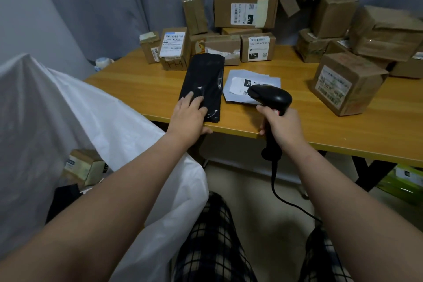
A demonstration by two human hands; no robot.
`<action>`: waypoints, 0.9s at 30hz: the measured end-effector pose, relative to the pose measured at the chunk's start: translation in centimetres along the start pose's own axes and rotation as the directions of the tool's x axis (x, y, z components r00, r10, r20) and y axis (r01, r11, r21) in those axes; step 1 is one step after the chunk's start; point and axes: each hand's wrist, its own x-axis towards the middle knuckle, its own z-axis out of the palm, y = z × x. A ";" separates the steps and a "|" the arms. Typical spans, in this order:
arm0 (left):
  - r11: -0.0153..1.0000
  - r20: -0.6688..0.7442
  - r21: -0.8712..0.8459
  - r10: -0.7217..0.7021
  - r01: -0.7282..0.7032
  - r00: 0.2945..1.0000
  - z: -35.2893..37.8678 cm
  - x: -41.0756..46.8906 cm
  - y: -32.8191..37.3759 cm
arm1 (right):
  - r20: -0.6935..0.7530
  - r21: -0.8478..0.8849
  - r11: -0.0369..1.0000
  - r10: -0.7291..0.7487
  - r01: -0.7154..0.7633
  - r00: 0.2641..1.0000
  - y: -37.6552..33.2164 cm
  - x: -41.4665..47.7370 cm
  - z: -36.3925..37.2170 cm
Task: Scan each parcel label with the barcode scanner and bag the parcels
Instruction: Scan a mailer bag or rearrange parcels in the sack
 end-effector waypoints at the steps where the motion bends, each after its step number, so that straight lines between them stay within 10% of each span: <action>1: 0.996 0.052 -0.084 -0.004 0.008 0.999 -0.2 0.1 -0.1 | 0.011 -0.005 1.000 0.006 -0.006 1.000 0.0 -0.1 -0.1; 18: 0.999 -0.190 -0.047 -0.026 0.017 0.981 0.6 -1.4 0.1 | 0.085 -0.223 0.969 -0.091 0.108 0.992 1.3 -4.1 1.1; 27: 0.810 -0.185 -0.584 -0.200 0.056 0.962 0.7 -1.7 -1.5 | 0.107 -0.176 0.982 -0.052 0.071 0.993 0.6 -3.8 2.2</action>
